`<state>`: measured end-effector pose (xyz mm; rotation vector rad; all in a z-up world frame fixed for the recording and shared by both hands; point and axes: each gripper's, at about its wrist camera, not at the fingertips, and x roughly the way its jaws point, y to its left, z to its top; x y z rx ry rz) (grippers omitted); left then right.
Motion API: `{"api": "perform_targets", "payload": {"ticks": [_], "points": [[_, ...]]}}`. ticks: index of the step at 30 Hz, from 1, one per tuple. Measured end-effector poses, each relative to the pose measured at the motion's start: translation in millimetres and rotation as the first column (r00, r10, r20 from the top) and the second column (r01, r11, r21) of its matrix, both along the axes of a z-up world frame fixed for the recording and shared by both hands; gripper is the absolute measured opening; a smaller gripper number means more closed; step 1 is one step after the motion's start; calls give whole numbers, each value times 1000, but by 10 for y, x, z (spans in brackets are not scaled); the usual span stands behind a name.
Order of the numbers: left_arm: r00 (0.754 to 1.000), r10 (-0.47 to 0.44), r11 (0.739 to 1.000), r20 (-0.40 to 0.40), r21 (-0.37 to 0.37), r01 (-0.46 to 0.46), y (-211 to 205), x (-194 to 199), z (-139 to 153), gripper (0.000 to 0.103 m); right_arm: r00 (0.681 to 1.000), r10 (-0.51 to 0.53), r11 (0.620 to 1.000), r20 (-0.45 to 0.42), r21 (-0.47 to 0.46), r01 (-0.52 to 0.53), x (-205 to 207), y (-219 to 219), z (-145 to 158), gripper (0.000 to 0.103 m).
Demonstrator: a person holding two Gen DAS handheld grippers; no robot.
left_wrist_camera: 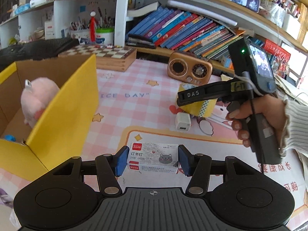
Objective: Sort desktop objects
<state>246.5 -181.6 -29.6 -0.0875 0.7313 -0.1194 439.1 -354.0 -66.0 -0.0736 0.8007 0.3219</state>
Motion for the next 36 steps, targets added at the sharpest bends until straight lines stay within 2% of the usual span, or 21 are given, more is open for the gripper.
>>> {"api": "perform_targets", "payload": {"ticks": [4,11,18,27,36], "points": [[1000,-11,1000,21,-12,11,16,-48,90,54,998,-9,1000,61,18,8,-110,7,157,87],[998,-43,999,52,-29,45,35,-150,225,54,993,-24,999,118,50,18,-376,-10,439,87],[994,-66,997,84,-45,70,61,-365,348,54,987,-49,997,155,69,38,-808,-126,657,87],[992,-73,994,105,-70,81,257,-710,457,54,985,-92,993,147,83,81,-1511,-194,778,87],[986,-107,990,129,-75,117,628,-1035,552,54,986,-143,986,88,98,134,-2355,16,808,87]]}}
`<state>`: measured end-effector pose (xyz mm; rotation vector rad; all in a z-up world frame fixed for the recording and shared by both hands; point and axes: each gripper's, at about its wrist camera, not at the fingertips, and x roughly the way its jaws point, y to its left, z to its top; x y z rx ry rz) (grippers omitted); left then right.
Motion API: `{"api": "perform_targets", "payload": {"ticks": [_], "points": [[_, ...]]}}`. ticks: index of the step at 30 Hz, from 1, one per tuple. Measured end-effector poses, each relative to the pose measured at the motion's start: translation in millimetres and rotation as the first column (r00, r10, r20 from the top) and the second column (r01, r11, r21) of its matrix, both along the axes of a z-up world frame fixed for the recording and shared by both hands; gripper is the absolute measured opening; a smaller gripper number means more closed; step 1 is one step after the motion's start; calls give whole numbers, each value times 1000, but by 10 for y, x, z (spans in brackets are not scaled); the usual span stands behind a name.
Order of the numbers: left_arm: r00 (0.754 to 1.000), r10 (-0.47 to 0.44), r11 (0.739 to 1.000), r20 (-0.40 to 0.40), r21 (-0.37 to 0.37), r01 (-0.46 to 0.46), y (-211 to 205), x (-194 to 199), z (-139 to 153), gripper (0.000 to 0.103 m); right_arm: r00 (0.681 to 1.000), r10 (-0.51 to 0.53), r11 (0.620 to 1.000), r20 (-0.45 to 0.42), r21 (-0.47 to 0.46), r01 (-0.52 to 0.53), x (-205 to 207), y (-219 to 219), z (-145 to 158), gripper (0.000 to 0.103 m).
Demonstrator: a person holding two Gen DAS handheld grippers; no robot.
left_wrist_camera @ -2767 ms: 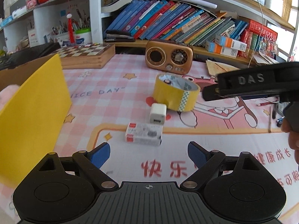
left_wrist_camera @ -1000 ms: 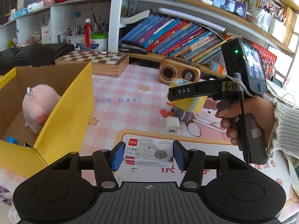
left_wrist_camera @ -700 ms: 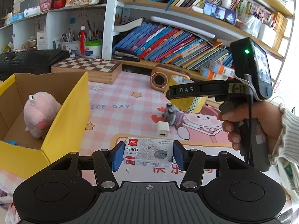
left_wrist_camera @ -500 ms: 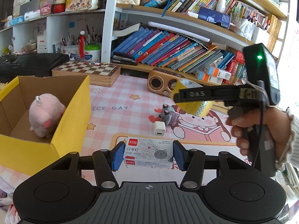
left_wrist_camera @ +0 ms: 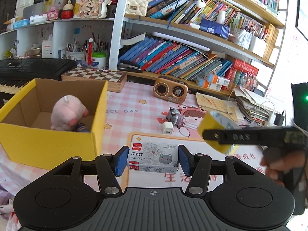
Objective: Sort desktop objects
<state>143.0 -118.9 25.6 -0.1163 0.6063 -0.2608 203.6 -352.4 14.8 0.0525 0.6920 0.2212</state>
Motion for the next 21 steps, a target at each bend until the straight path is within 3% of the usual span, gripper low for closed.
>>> {"api": "perform_targets", "payload": {"ticks": [9,21], "points": [[999,-30,1000,-26,-1,30,509,-342,-90,54,996,-18,1000,-84,-9,17,-715,534,-96,87],[998,-15,1000,-64,3,15,1213,-798,-212,54,990,-4,1000,-142,-16,2,-1316,1270,-164,87]]}}
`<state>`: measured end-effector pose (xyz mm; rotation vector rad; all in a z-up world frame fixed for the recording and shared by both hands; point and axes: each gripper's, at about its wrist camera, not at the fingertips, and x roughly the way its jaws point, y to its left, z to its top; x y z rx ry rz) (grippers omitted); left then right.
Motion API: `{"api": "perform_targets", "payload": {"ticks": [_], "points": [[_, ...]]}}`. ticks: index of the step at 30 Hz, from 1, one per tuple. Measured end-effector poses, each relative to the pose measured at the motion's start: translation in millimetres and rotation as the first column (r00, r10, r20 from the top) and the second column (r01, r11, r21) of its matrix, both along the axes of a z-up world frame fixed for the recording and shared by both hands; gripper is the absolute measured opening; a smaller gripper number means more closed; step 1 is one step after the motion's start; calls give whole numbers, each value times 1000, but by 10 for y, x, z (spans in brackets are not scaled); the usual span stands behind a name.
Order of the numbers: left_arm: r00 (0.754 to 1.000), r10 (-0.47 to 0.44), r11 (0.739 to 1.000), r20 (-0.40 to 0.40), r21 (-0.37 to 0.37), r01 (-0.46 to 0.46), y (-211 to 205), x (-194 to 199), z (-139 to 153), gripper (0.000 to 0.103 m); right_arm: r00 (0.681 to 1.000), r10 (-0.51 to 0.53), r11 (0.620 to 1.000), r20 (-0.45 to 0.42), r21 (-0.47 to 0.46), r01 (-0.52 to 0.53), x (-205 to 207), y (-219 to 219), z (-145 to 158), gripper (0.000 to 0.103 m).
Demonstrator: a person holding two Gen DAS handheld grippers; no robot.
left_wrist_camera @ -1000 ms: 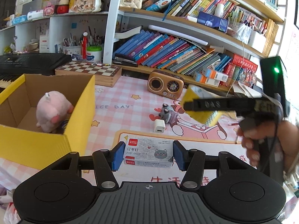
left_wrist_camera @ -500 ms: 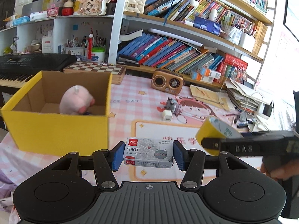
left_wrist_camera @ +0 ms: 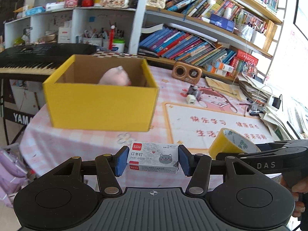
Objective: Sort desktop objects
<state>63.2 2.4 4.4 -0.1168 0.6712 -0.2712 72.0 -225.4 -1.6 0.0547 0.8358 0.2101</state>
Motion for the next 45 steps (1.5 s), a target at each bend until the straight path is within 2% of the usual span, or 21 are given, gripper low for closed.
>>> {"api": "perform_targets", "payload": {"ticks": [13,27,36,41,45], "points": [[997,78,997,-9,-20,-78,588,-363,-56,54,993,108,994,-39,3,-108,-254,700,-16,87],[984,175,984,27,-38,-174,1047,-451,57,54,975,220,975,-14,18,-220,-233,1188,111,87],[972,212,977,98,-38,-209,1136,-246,291,54,964,254,966,80,32,-257,18,1249,459,87],[959,241,970,148,-50,-236,1102,-18,425,54,940,287,955,184,17,-295,289,1220,728,87],[945,277,961,175,-54,-271,1049,210,524,54,921,310,946,234,16,-323,588,1191,873,87]]}}
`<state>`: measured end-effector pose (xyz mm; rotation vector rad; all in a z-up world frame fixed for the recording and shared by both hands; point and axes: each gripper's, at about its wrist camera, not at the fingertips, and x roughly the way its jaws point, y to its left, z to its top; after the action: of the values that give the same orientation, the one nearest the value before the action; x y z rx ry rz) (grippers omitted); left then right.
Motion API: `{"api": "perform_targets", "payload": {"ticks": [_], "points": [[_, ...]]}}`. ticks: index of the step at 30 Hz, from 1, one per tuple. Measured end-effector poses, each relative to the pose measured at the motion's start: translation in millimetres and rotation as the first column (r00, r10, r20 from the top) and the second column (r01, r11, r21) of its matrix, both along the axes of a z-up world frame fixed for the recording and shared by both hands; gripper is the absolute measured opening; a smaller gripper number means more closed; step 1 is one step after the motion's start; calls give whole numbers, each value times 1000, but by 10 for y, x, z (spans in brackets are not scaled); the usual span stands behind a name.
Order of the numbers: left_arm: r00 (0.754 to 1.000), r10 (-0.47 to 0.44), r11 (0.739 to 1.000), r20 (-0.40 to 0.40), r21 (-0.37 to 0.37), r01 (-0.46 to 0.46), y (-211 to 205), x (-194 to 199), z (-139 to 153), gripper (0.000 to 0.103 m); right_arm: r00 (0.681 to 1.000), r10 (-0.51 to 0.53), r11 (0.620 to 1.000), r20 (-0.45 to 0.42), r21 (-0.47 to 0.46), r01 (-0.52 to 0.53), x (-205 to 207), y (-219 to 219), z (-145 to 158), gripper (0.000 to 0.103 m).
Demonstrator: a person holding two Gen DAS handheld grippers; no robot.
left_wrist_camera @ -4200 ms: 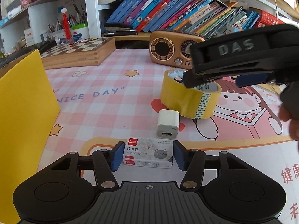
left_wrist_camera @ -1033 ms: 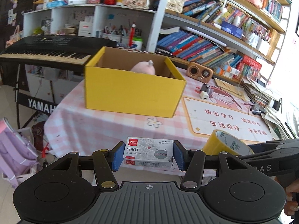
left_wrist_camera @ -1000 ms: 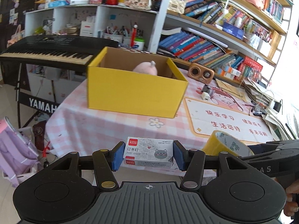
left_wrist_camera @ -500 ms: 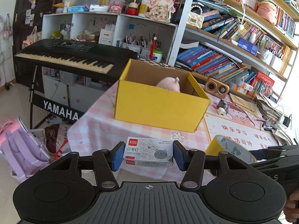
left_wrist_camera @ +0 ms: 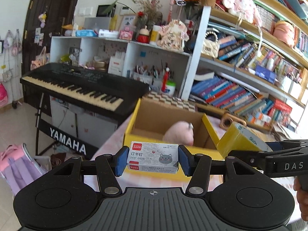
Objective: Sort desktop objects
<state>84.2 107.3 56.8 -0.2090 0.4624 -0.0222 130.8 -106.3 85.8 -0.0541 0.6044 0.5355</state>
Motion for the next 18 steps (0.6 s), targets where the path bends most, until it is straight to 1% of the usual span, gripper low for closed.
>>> {"api": "perform_targets", "payload": {"ticks": [2,7,11,16,18], "points": [[1000,8,1000,7,2,-8,-25,121,25,54,1000,10,1000,21,6,-10,189,-8,56,87],[1000,13,999,-4,52,-13,-148,537,54,54,998,35,999,61,23,-37,692,-12,159,87],[1000,3,995,-21,98,-1,-300,869,38,54,993,76,997,87,8,-77,1161,68,236,87],[996,-12,988,-84,152,24,-493,1318,-67,54,986,144,990,79,-21,-143,1702,269,221,87],[992,-20,986,-127,161,41,-552,1467,-142,54,983,175,984,63,-42,-172,1851,366,168,87]]}}
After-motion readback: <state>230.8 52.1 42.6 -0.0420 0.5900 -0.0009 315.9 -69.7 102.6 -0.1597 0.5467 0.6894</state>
